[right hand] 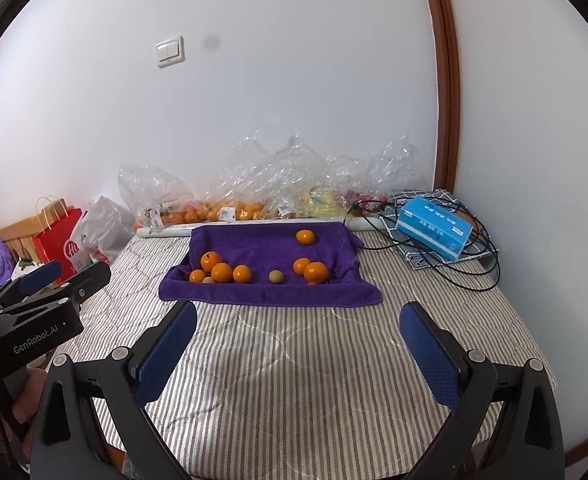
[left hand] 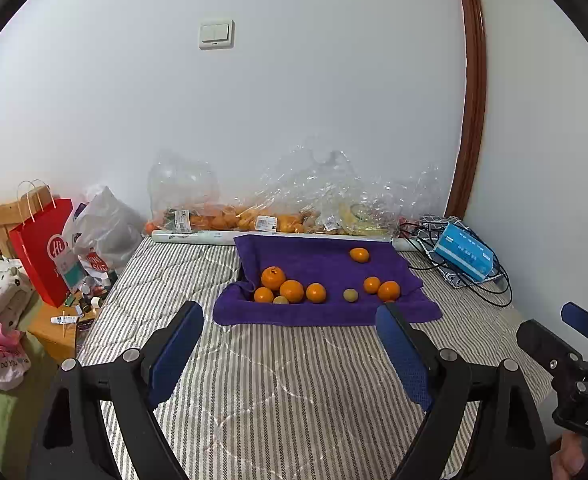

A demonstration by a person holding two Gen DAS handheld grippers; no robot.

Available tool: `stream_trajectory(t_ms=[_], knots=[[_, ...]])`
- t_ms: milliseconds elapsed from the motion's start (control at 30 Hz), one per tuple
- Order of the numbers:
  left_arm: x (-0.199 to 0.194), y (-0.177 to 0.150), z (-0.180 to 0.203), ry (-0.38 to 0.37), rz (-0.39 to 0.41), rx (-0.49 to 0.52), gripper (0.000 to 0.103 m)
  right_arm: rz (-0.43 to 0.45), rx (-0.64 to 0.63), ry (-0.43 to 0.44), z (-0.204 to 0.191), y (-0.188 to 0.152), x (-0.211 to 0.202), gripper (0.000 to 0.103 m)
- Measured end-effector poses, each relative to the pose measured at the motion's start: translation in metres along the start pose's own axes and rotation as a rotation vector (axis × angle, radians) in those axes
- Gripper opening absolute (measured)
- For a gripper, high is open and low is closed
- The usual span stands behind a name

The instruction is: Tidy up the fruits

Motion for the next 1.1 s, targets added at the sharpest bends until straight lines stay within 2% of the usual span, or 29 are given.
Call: stream_trajectory(t_ms=[800,1100], knots=[[-0.0021,-0.0011,0.0061,0.004,-0.004,-0.004,0.088,0.011,0.000,0.001,0.0007,0.0012,-0.0060,0.100],[-0.0015,0.0007,-0.0032,0.002,-0.001,-0.016,0.088,0.012,-0.007,0.002,-0.0009,0.0022,-0.0068,0.100]])
Point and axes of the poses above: each gripper's, at about its wrist camera, not at the fingertips, and x roughly the way its jaws point, z to its right, y to its top, the point moved 2 cm from there along x, roughly the way its jaws point, and after that the axes turned 1 degree about z, right-handed, at the moved point
